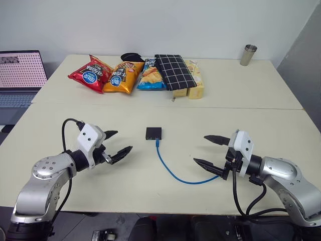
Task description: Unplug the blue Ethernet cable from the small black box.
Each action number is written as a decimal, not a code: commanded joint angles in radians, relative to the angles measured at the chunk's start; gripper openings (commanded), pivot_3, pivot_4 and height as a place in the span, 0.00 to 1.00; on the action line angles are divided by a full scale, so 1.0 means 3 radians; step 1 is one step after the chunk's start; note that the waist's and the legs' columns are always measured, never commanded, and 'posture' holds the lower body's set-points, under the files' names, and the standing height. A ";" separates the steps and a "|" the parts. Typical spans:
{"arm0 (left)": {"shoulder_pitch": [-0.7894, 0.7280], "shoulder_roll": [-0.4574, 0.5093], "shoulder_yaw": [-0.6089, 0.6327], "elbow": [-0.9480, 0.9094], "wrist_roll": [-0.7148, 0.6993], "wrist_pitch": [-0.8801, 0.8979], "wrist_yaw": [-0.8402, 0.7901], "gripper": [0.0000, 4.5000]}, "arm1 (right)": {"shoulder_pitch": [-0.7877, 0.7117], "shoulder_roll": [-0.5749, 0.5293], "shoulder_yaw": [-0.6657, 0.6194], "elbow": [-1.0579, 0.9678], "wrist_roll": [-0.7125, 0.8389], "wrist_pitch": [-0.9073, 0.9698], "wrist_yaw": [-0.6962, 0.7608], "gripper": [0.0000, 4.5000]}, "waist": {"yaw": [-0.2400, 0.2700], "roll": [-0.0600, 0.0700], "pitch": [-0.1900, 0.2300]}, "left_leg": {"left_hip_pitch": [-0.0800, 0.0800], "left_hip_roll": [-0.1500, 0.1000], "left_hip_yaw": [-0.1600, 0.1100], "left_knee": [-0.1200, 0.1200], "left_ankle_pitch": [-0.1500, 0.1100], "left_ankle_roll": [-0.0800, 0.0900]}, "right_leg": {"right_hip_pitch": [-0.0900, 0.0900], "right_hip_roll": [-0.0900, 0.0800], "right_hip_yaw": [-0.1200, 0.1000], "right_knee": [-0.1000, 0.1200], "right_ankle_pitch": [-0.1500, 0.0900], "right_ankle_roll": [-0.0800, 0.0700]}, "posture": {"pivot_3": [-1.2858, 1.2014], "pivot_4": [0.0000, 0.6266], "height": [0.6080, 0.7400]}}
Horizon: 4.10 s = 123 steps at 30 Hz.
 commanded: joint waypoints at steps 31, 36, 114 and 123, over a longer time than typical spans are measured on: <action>0.0059 0.0436 0.0102 -0.0172 -0.0324 0.0031 -0.0624 0.99 | -0.1190 0.1935 0.1237 0.1935 -0.1056 0.0275 -0.1180 1.00 | -0.0015 0.0001 0.0000 | -0.0001 0.0002 0.0001 -0.0002 0.0001 -0.0002 | -0.0015 0.0002 -0.0002 0.0015 0.0000 0.0000 | 0.52 0.24 1.00; 0.0046 0.0438 0.0082 -0.0177 -0.0301 0.0025 -0.0628 0.99 | -0.1303 0.2060 0.1272 0.2100 -0.1187 0.0438 -0.1292 1.00 | -0.0017 -0.0003 -0.0002 | -0.0002 0.0000 0.0001 -0.0001 0.0001 -0.0002 | -0.0015 0.0000 -0.0001 0.0013 0.0000 0.0000 | 0.52 0.24 1.00; -0.0552 0.0213 -0.0279 0.0116 -0.1248 0.1076 -0.0970 0.17 | -0.1752 0.0402 0.1165 0.1070 -0.0635 -0.1263 0.0593 0.69 | -0.0015 -0.0003 0.0000 | -0.0006 0.0004 0.0000 0.0002 0.0002 -0.0003 | -0.0016 0.0000 -0.0004 0.0013 0.0000 0.0000 | 0.52 0.24 1.00; -0.0649 0.0217 -0.0461 0.0153 -0.1032 0.0646 -0.1323 0.17 | -0.1738 0.0416 0.0849 0.0639 0.0645 0.0848 0.0479 0.69 | -0.0016 -0.0002 0.0001 | -0.0006 0.0003 -0.0002 0.0002 0.0001 -0.0002 | -0.0015 0.0000 -0.0004 0.0009 0.0000 0.0000 | 0.52 0.24 1.00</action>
